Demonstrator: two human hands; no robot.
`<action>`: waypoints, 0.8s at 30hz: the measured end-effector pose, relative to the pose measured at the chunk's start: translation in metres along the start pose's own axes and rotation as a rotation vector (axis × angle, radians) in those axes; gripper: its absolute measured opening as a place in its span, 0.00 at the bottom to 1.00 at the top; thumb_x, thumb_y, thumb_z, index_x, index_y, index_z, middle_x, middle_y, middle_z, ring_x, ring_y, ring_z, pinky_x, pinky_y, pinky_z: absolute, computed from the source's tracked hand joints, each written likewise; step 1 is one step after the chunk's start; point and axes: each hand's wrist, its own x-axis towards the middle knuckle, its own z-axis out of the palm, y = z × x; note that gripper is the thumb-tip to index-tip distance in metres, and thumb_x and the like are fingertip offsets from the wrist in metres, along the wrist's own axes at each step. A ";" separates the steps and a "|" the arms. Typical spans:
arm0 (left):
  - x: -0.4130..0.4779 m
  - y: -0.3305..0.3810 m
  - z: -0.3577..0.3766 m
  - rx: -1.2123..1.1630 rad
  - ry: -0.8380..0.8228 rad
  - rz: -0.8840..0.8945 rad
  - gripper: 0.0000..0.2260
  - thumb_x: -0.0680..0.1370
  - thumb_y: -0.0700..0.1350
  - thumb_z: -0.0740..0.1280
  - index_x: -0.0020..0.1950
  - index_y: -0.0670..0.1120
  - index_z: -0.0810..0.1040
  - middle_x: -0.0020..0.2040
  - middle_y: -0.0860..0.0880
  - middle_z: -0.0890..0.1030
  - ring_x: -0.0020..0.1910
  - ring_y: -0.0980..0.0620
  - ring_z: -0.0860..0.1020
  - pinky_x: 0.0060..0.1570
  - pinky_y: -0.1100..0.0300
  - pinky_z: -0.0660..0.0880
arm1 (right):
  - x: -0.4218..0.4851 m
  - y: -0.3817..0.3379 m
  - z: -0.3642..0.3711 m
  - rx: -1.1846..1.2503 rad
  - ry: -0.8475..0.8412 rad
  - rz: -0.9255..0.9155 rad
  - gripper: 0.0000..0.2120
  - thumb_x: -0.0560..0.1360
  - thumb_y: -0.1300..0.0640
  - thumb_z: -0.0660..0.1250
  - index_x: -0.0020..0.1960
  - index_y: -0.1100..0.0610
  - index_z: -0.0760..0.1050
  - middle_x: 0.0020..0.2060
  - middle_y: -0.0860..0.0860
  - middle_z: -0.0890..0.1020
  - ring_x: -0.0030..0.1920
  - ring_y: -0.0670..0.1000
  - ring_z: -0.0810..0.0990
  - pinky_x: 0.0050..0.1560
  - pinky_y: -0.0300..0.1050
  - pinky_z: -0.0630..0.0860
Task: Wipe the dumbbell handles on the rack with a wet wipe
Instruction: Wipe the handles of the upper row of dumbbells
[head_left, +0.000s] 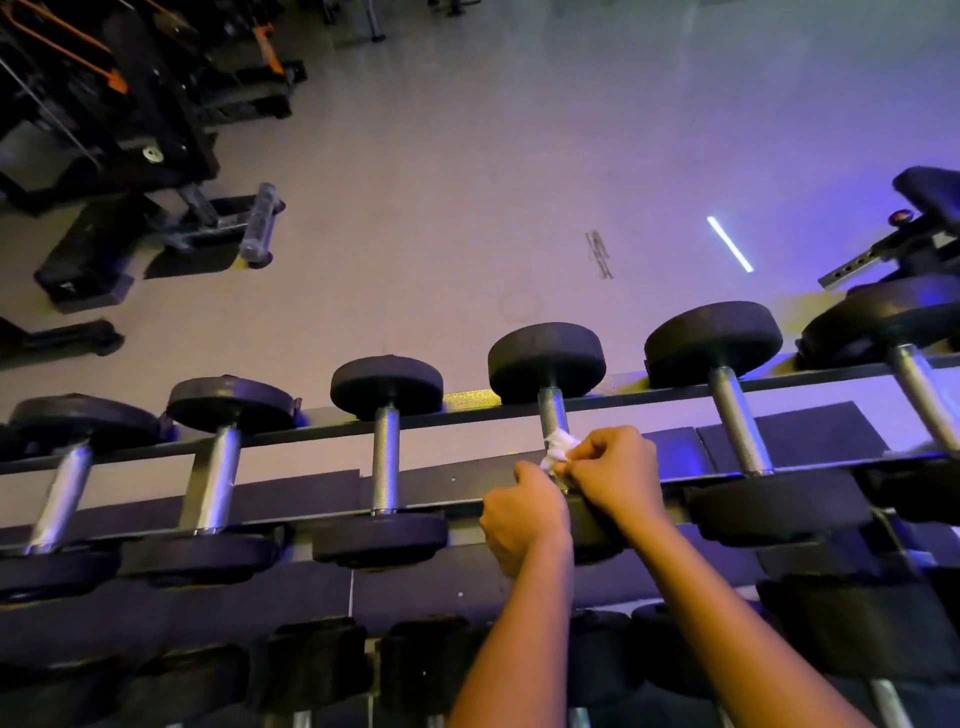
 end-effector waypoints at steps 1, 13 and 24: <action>0.000 0.000 0.000 0.001 0.004 0.000 0.17 0.79 0.51 0.60 0.32 0.47 0.66 0.32 0.49 0.70 0.30 0.53 0.68 0.33 0.60 0.67 | 0.000 -0.001 -0.001 0.011 0.003 -0.001 0.07 0.68 0.55 0.77 0.39 0.57 0.81 0.39 0.52 0.82 0.41 0.49 0.80 0.41 0.40 0.75; -0.010 0.003 -0.005 0.071 0.041 0.008 0.13 0.78 0.52 0.60 0.43 0.42 0.70 0.36 0.46 0.70 0.33 0.48 0.70 0.38 0.55 0.69 | -0.004 -0.001 0.001 0.184 0.042 -0.047 0.05 0.71 0.60 0.73 0.39 0.61 0.81 0.37 0.54 0.82 0.40 0.51 0.80 0.43 0.43 0.77; -0.074 -0.016 0.028 0.457 0.173 0.355 0.19 0.80 0.51 0.58 0.68 0.43 0.71 0.75 0.43 0.60 0.75 0.41 0.54 0.67 0.33 0.59 | -0.005 0.036 -0.111 0.169 -0.189 -0.172 0.04 0.70 0.59 0.74 0.43 0.57 0.81 0.40 0.51 0.82 0.42 0.47 0.79 0.42 0.34 0.76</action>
